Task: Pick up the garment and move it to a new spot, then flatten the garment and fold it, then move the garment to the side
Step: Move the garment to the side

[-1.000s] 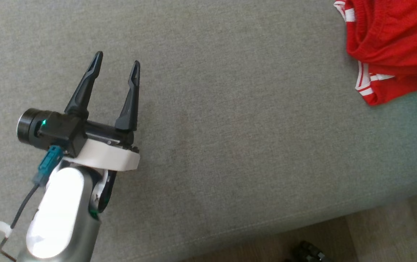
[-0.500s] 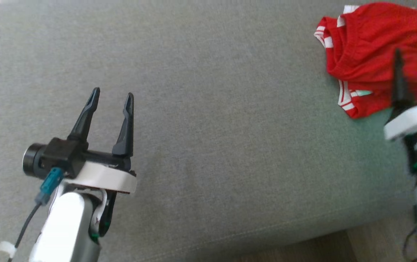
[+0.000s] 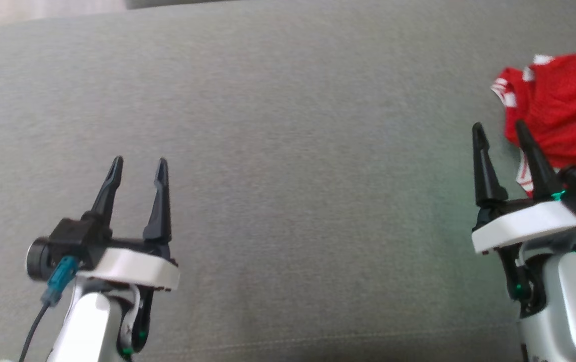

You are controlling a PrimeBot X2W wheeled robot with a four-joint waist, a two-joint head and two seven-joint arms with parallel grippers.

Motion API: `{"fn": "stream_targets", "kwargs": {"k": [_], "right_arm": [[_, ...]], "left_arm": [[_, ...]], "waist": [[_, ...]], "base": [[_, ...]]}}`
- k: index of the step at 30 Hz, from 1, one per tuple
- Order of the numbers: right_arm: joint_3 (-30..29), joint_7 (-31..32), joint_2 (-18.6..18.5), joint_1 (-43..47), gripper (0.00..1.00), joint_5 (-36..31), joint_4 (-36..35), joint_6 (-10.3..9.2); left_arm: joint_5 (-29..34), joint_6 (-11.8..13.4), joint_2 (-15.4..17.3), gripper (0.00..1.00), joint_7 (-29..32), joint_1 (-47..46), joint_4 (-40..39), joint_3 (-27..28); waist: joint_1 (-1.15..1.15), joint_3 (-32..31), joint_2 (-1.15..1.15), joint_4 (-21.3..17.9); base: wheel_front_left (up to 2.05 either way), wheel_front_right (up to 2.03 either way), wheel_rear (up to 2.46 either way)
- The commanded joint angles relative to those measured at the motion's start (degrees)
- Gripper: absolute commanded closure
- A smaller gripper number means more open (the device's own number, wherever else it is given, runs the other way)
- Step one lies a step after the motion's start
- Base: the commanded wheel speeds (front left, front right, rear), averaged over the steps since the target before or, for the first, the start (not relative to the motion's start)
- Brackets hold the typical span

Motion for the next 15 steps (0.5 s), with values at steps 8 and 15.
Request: {"fn": "stream_targets", "kwargs": {"k": [8, 15], "right_arm": [[2.39, -1.01, 1.46, 2.41, 0.00, -2.87, -3.12, -0.04], [2.41, -0.56, 2.12, 6.67, 0.00, -3.85, -3.65, -0.04]], "left_arm": [[-0.48, 0.39, 1.27, 0.00, -0.65, 2.18, -1.21, 2.64], [-0.57, 0.34, 1.36, 0.00, -0.66, 4.86, -1.14, 1.92]], "waist": [[0.00, -4.67, 0.00, 4.81], [0.00, -8.16, 0.00, 4.66]], "base": [[0.00, 0.00, 0.00], [0.00, 0.00, 0.00]]}}
